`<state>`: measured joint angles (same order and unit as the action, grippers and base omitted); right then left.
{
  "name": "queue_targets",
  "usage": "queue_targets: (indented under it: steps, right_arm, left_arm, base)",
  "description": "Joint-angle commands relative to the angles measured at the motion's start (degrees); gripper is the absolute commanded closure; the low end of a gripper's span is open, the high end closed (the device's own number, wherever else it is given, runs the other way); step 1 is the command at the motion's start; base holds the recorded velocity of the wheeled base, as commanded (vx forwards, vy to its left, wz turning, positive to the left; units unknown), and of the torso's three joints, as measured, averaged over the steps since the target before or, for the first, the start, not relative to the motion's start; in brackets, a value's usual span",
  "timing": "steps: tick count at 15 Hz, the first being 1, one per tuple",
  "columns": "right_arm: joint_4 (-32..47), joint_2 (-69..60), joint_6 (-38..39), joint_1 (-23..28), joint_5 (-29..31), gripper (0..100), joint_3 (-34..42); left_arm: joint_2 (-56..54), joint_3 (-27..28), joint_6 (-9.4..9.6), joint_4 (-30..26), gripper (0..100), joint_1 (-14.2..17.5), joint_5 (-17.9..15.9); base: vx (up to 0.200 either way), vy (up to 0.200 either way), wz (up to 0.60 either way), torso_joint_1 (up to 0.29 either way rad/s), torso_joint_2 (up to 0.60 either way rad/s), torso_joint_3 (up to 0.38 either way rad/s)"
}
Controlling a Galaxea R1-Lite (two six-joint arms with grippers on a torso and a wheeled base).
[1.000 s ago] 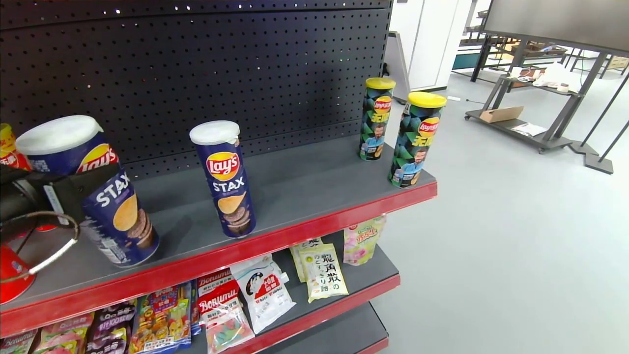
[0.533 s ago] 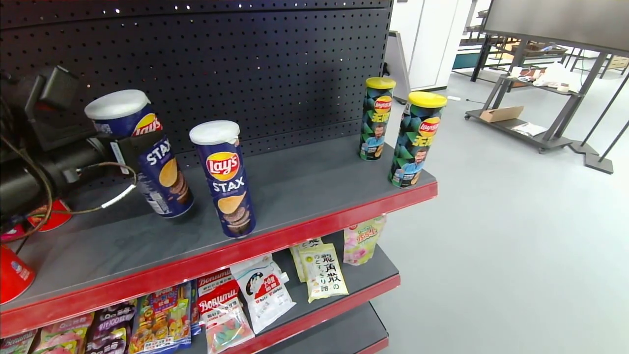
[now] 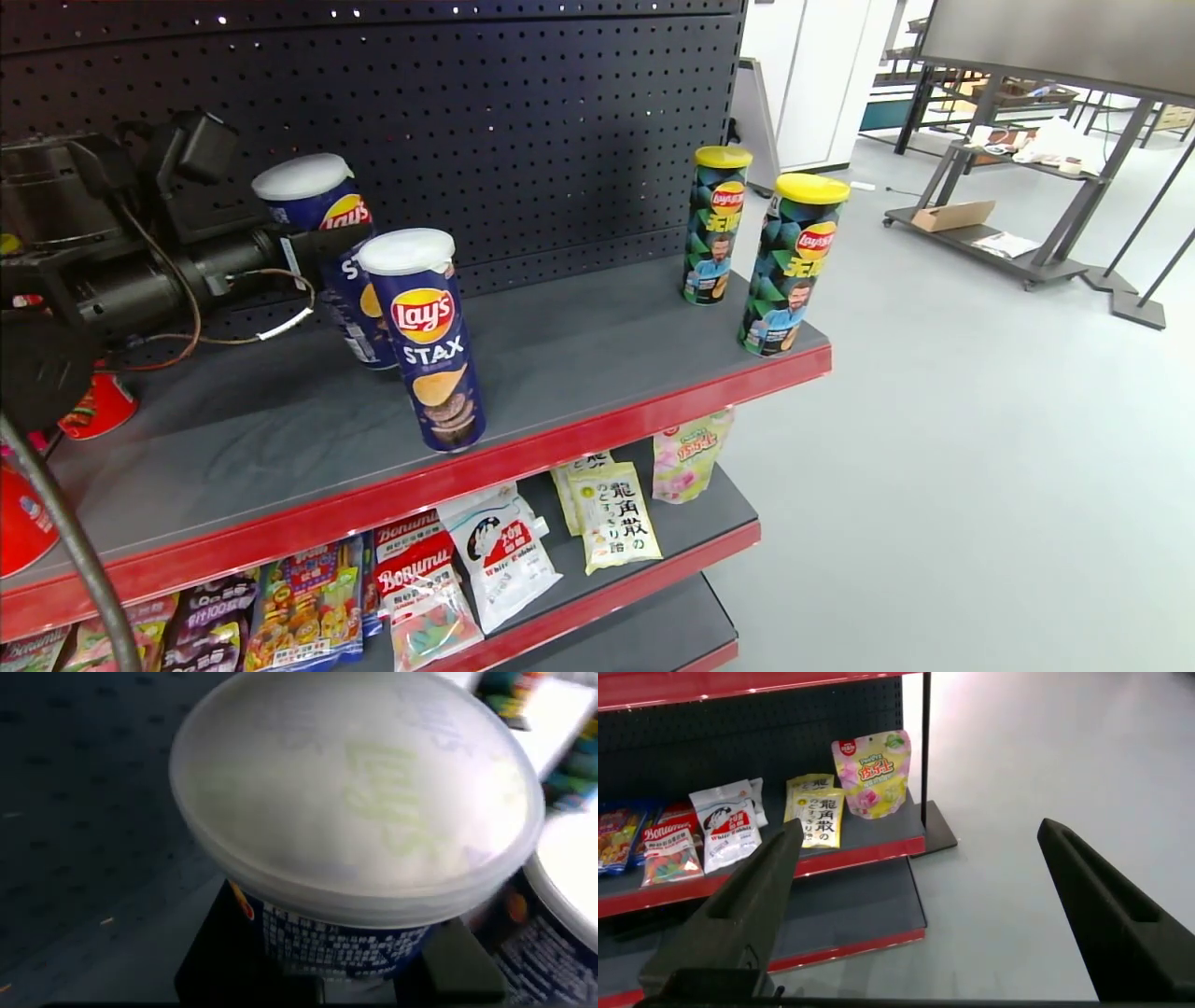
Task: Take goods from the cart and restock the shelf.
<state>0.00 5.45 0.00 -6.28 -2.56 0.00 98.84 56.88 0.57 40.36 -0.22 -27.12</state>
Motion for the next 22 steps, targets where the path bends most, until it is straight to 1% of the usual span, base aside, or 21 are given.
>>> queue_targets:
  steps: [1, 3, 5, 6, 7, 8, 9, 10, 14, 19, 22]
  right_arm:
    - [0.00, 0.09, -0.09, -0.05, 0.01, 0, 0.00]
    - [0.00, 0.09, 0.00, -0.05, 0.01, 0, 0.00]
    - [0.00, 0.09, 0.00, 0.04, 0.01, 0, 0.00]
    - [0.00, 0.09, 0.00, -0.05, 0.01, 0, 0.00]
    - [0.00, 0.09, 0.00, -0.05, 0.01, 0, 0.00]
    - [0.00, 0.09, 0.00, -0.05, 0.01, 0, 0.00]
    - [0.00, 0.09, 0.00, -0.05, 0.01, 0, 0.00]
    - [0.00, 0.09, 0.00, -0.05, 0.01, 0, 0.00]
    - [0.00, 0.09, 0.00, -0.05, -0.08, 0, 0.00]
    - [0.00, 0.09, -0.09, -0.05, 0.01, 0, 0.00]
    - [0.00, 0.09, 0.00, -0.05, 0.01, 0, 0.00]
  left_arm:
    - [3.99, 1.65, 0.13, 0.77, 100, 1.71, -4.60]
    - [6.19, 3.94, 0.13, 0.86, 100, 2.07, -4.96]
    - [8.65, 6.84, 0.13, 0.95, 100, 2.33, -6.19]
    - [9.62, 7.81, 0.04, 0.95, 100, 2.33, -10.49]
    - [9.88, 7.98, 0.04, 0.95, 100, 2.33, -12.78]
    - [10.58, 8.69, 0.48, 0.95, 100, 2.42, -20.42]
    - [10.58, 8.69, 0.48, 0.95, 100, 2.42, -20.42]
    - [11.99, 10.79, 1.54, 0.59, 100, 2.42, -20.51]
    - [16.21, 15.72, 1.62, 0.59, 100, 2.33, -19.63]
    - [19.20, 19.06, 1.80, 0.59, 100, 1.36, -19.63]
    - [19.81, 19.94, 3.47, 0.15, 100, 1.19, -19.72]
  base:
    - [0.000, 0.000, 0.00, 0.000, 0.00, 0.000]
    - [0.000, 0.000, 0.00, 0.000, 0.00, 0.000]
    - [0.000, 0.000, 0.00, 0.000, 0.00, 0.000]
    - [0.000, 0.000, 0.00, 0.000, 0.00, 0.000]
    - [0.000, 0.000, 0.00, 0.000, 0.00, 0.000]
    - [0.000, 0.000, 0.00, 0.000, 0.00, 0.000]
    - [0.000, 0.000, 0.00, 0.000, 0.00, 0.000]
    - [0.000, 0.000, 0.00, 0.000, 0.00, 0.000]
    - [0.000, 0.000, 0.00, 0.000, 0.00, 0.000]
    - [0.000, 0.000, 0.00, 0.000, 0.00, 0.000]
    - [0.000, 0.000, 0.00, 0.000, 0.00, 0.000]
